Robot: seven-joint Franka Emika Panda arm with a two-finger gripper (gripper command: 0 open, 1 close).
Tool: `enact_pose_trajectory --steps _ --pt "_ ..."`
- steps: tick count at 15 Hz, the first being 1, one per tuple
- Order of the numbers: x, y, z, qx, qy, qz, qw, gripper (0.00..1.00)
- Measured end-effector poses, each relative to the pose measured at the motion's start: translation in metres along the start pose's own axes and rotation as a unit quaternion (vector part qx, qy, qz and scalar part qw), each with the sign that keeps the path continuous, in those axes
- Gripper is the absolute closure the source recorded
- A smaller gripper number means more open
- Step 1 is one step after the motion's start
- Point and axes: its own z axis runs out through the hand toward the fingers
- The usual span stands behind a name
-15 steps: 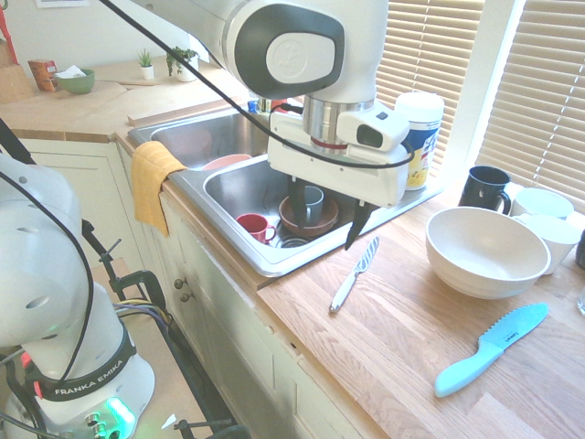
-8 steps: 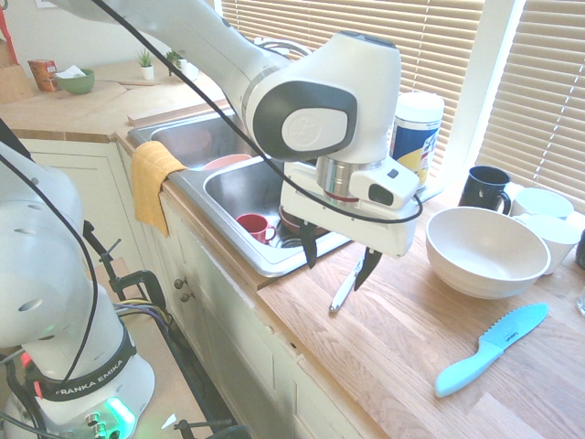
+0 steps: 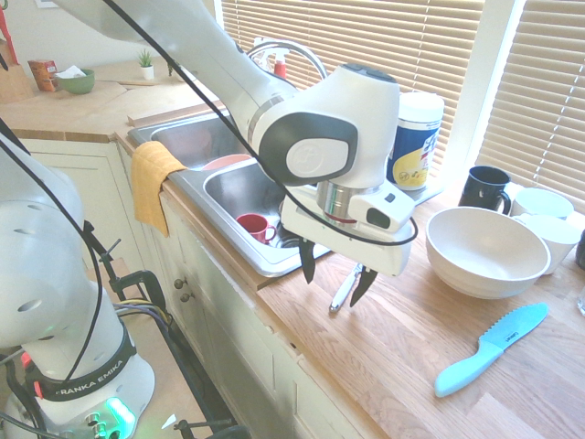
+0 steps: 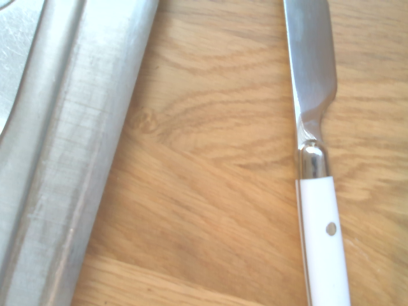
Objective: Put the knife into the sink
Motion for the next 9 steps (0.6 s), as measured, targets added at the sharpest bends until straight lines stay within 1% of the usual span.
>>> enact_pose_trajectory --steps 9 --pt "-0.0006 -0.0009 0.0093 0.0 0.0 0.002 1.0 1.0"
